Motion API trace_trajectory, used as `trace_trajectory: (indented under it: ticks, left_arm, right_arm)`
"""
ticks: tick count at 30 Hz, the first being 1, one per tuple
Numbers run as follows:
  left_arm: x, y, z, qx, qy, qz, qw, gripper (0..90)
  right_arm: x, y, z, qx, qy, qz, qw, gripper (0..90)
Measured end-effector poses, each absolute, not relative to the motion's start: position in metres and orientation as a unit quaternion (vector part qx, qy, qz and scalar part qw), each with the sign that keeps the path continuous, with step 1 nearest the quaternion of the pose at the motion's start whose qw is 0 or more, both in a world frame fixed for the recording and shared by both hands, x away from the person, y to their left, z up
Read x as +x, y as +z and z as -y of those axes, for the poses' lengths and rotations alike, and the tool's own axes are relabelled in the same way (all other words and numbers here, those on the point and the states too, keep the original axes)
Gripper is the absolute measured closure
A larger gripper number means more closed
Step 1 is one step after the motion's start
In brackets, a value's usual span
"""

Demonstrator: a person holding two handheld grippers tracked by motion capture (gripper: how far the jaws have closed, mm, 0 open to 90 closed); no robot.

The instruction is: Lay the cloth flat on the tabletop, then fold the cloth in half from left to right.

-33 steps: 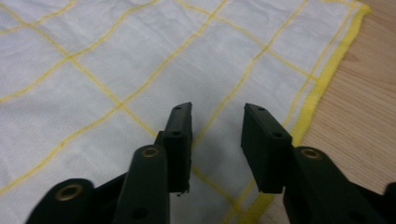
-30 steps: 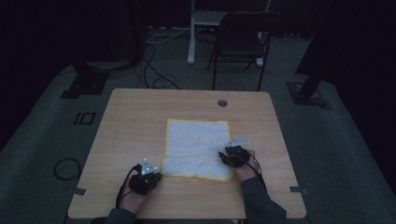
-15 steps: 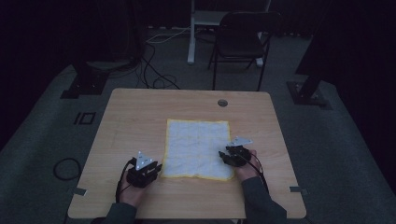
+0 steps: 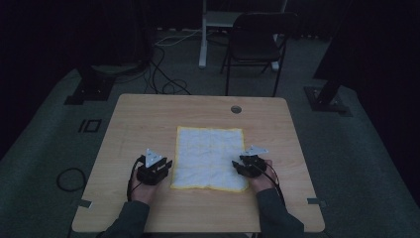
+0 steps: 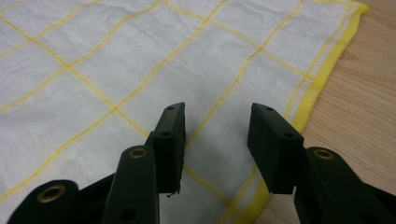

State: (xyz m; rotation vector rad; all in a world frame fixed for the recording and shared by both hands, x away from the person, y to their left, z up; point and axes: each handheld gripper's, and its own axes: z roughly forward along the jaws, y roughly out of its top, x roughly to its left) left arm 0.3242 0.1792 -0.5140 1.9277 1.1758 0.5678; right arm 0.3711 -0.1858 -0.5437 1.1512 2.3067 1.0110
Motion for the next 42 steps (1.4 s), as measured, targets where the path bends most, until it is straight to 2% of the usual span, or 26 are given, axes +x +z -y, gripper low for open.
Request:
trace_trajectory:
  ticks: [7,18,26,42]
  left_arm:
    - [0.335,-0.513,-0.178,0.76,0.22,-0.465,0.398,71.3]
    - [0.361,-0.522,-0.171,0.762,0.183,-0.472,0.403,68.3]
    - [0.378,-0.527,-0.164,0.765,0.186,-0.479,0.388,61.7]
    - [0.389,-0.543,-0.151,0.772,0.192,-0.485,0.362,55.3]
  right_arm:
    - [0.371,-0.544,0.186,0.409,0.36,-0.818,0.185,56.7]
    - [0.37,-0.544,0.186,0.41,0.36,-0.817,0.186,56.6]
    - [0.37,-0.544,0.186,0.409,0.361,-0.817,0.185,56.6]
    - [0.369,-0.545,0.187,0.41,0.363,-0.816,0.185,56.4]
